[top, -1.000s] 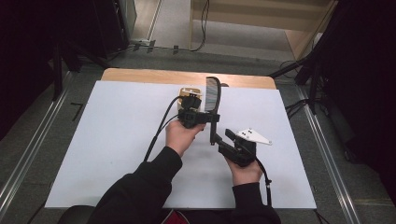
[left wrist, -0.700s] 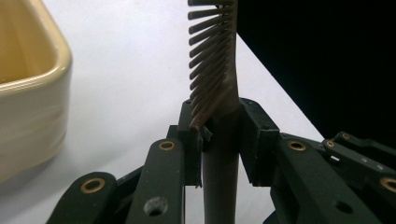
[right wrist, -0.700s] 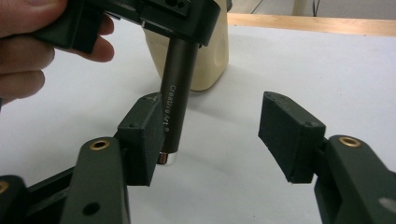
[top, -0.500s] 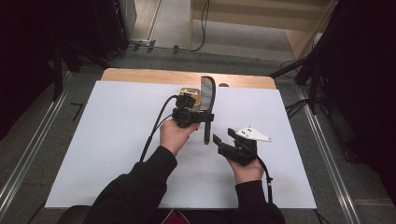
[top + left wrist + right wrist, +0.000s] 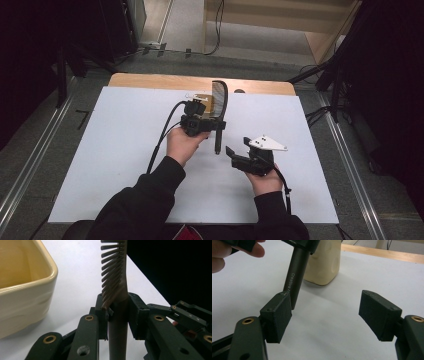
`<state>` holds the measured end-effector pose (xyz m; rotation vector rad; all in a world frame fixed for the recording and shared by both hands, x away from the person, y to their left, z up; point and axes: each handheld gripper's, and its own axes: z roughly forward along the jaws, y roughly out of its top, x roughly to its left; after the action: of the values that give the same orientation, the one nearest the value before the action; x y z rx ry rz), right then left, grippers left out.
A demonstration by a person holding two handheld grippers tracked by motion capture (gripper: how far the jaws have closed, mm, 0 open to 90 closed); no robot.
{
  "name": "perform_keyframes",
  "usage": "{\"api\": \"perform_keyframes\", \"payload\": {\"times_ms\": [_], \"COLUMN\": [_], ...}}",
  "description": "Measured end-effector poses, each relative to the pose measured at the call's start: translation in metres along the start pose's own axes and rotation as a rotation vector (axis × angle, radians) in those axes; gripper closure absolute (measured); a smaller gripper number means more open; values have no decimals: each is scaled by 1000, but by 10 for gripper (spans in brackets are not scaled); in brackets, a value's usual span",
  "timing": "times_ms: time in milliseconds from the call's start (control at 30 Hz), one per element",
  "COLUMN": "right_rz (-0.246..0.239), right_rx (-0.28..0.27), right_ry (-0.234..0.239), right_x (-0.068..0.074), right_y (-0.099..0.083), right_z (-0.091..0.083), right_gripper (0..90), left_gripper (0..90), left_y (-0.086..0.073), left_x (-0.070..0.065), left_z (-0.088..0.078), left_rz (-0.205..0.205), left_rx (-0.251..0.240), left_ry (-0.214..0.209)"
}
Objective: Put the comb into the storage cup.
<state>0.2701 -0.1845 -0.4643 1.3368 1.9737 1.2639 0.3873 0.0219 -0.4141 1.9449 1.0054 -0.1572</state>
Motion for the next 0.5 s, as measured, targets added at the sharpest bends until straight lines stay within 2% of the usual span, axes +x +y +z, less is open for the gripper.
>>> {"api": "perform_keyframes", "payload": {"times_ms": [100, 233, 400, 500], "right_rz": [-4, -42, -27, -46], "right_rx": [4, 12, 13, 5], "right_ry": [7, 16, 50, 60], "right_x": [0, 3, -1, -3], "right_y": [-1, -2, -3, -4], "right_z": [1, 2, 3, 3], "right_gripper": [243, 243, 243, 243], "left_gripper": [727, 727, 727, 727], "left_y": [0, -1, -1, -1], "left_x": [1, 2, 2, 1], "left_z": [-1, -3, -3, -4], "left_rz": [0, 3, 7, 13], "left_rx": [0, 4, 4, 4], "left_ry": [-1, -5, -13, -12]}}
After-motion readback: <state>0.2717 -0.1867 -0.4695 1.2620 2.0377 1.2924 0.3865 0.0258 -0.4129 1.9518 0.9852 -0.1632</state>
